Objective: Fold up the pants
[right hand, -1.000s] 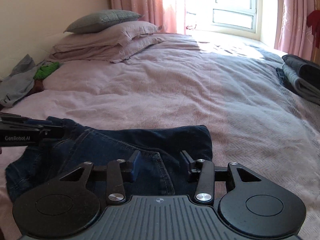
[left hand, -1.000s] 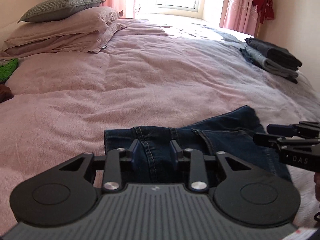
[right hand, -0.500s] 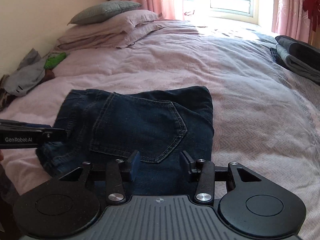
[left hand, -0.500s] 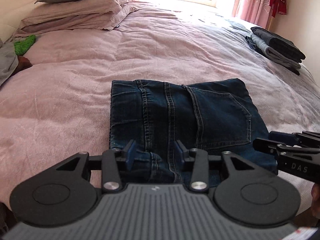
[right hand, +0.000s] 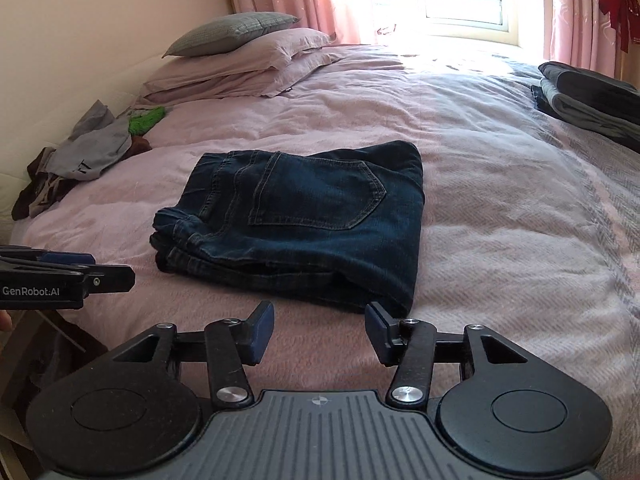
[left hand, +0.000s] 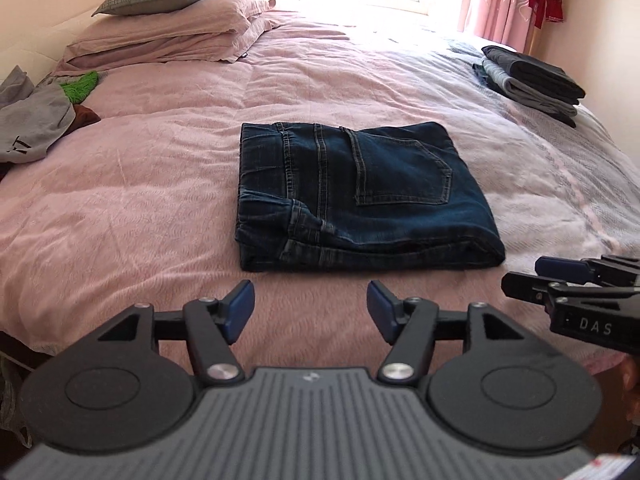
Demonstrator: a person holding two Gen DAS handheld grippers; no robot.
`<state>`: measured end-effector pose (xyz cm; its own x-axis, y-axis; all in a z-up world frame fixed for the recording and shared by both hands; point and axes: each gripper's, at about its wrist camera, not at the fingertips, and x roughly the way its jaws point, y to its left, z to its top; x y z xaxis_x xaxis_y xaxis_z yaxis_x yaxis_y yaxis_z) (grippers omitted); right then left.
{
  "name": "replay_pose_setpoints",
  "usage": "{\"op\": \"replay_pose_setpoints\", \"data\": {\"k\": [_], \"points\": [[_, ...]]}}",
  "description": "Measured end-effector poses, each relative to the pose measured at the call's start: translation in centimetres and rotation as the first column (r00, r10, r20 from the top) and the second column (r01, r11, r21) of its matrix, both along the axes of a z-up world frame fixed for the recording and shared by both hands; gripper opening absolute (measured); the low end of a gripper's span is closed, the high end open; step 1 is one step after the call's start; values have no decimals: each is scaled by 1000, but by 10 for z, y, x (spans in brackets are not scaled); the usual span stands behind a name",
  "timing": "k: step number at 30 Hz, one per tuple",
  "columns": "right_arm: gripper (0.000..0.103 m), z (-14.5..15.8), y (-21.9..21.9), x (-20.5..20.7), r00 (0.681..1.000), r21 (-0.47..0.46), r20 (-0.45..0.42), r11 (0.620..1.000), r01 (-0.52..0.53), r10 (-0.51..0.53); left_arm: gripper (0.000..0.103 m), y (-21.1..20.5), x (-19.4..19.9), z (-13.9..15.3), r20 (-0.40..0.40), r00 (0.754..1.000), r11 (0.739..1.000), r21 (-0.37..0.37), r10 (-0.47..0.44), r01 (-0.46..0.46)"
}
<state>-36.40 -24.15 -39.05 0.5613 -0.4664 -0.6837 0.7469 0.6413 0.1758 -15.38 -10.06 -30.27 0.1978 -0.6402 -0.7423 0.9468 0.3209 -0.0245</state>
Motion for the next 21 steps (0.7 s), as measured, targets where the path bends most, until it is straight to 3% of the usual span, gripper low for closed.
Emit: {"op": "replay_pose_setpoints", "data": {"k": [3,8,10,13,17,21], "points": [[48,0,4,-10,1000,15,20,1000,-6,5,58,12,9,4,-30,1000,999,-40,3,-4],[48,0,-18,-26,997,39,50,998,54,-56,60,7,50,4,-92,993,996,-40,77,-81],[48,-2,-28,-27,997,49,56,997,54,-56,67,0,69,0,-133,986,993,-47,98,-105],[49,-9,-53,-29,995,94,85,994,51,-59,68,-20,95,-11,-222,971,992,-66,87,-104],[53,-23,-106,-35,978,199,184,978,62,-100,73,-59,144,-38,-400,914,990,-87,71,-115],[59,-49,-160,-37,954,354,262,934,48,-148,73,-98,185,-79,-547,833,993,-23,82,-113]]}}
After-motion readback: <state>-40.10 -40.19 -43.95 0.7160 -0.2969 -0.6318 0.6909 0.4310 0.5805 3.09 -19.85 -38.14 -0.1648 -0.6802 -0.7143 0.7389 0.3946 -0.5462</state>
